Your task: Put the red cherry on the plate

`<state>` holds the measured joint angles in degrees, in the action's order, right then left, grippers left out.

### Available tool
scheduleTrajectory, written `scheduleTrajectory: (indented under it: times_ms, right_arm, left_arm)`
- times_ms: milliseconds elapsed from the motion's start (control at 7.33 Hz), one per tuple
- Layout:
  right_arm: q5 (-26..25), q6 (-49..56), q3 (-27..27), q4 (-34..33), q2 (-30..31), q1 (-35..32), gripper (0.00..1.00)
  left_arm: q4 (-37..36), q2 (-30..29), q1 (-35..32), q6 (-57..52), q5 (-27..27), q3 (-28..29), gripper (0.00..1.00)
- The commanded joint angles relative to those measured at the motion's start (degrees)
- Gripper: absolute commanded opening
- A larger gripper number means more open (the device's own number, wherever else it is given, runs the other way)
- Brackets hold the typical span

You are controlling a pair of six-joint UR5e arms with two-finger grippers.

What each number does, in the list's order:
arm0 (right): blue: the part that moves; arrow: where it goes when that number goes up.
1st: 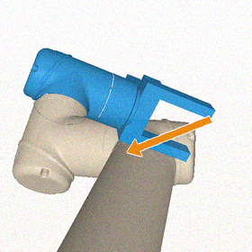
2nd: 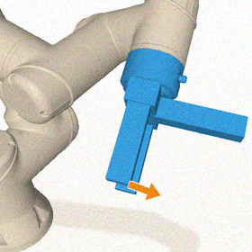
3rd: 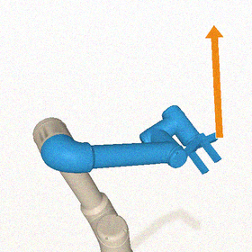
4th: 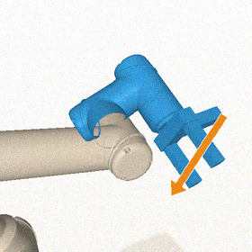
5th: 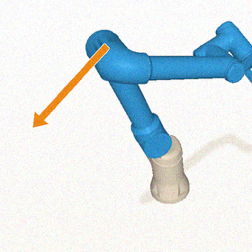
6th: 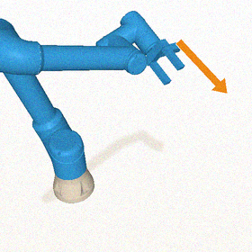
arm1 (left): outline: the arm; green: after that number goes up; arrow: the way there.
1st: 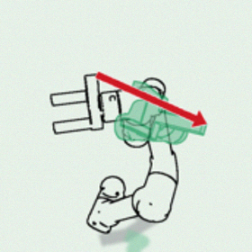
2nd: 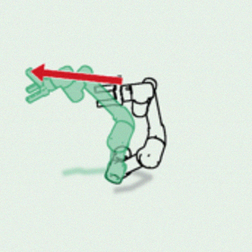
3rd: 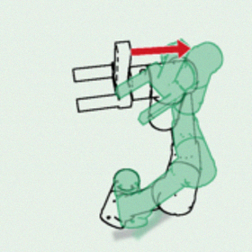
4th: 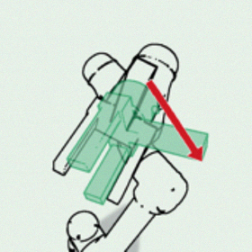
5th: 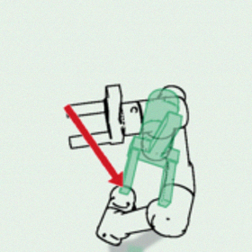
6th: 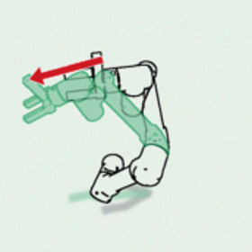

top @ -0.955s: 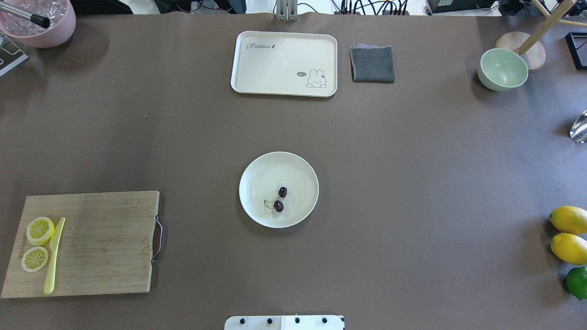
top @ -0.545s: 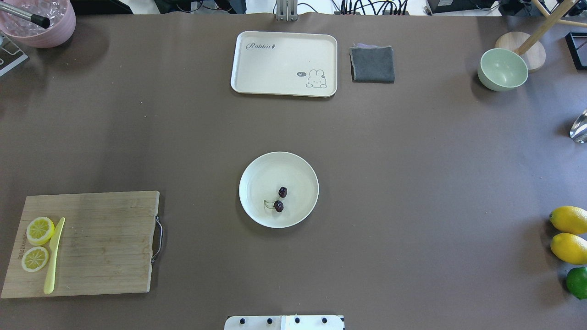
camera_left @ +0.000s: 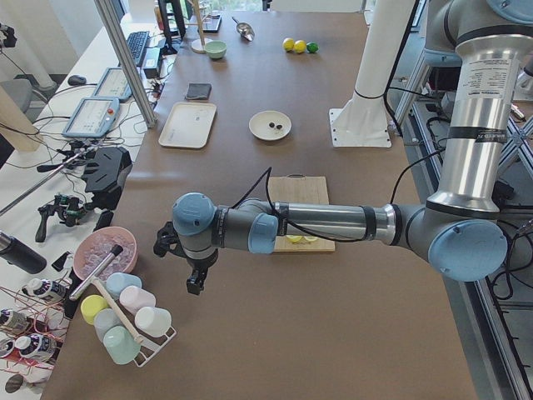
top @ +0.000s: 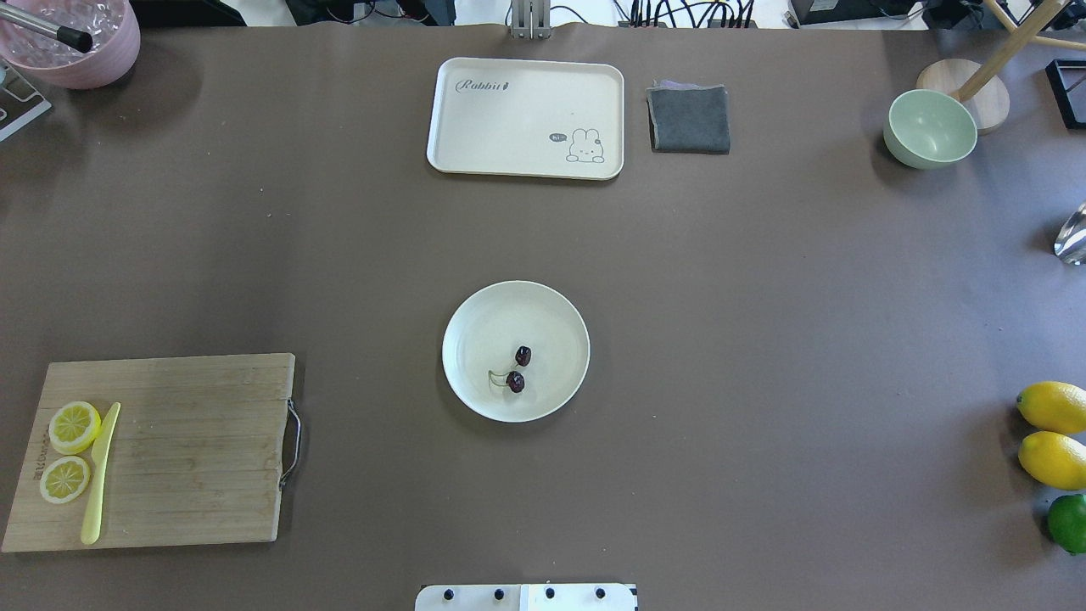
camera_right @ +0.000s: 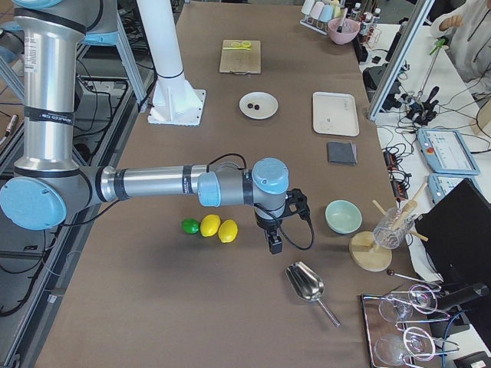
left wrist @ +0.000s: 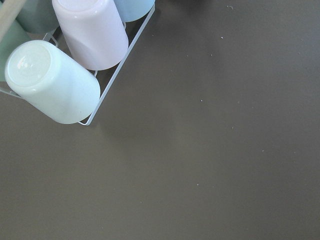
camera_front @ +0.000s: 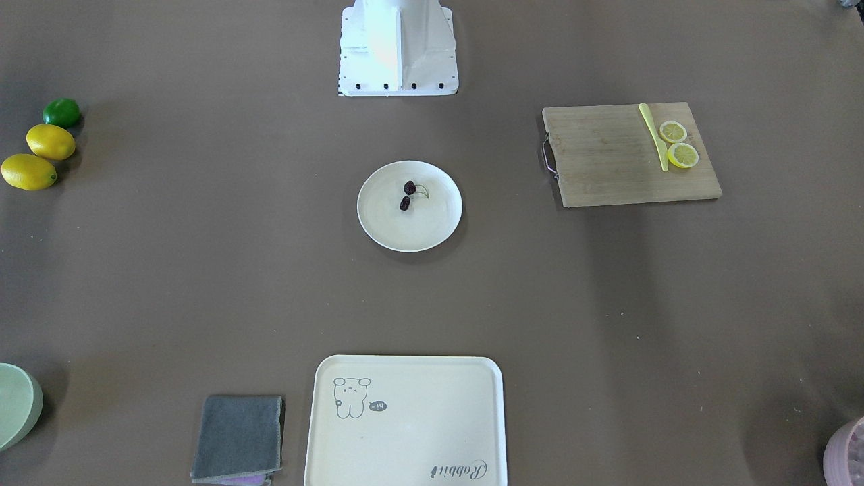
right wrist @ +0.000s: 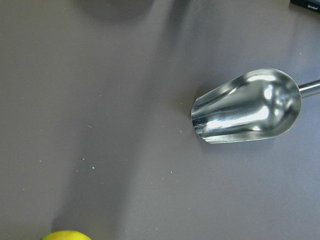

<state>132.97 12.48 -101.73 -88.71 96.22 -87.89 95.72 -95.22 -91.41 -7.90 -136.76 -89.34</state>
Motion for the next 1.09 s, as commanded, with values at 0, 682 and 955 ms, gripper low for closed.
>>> scheduleTrajectory:
  times_ms: [0, 682, 955]
  right_arm:
    - [-0.34, 0.00, -0.05, 0.12, -0.16, 0.00, 1.00]
    - [-0.34, 0.01, 0.13, 0.03, 0.72, 0.00, 1.00]
    - [-0.25, 0.00, 0.56, 0.03, 0.72, 0.00, 1.00]
  left_arm:
    - [-0.27, 1.52, 0.35, 0.25, 0.09, -2.42, 0.97]
    - [-0.18, 3.45, 0.35, -0.01, -0.09, -2.24, 0.97]
    - [-0.18, 4.26, 0.44, -0.19, -0.09, -2.16, 0.97]
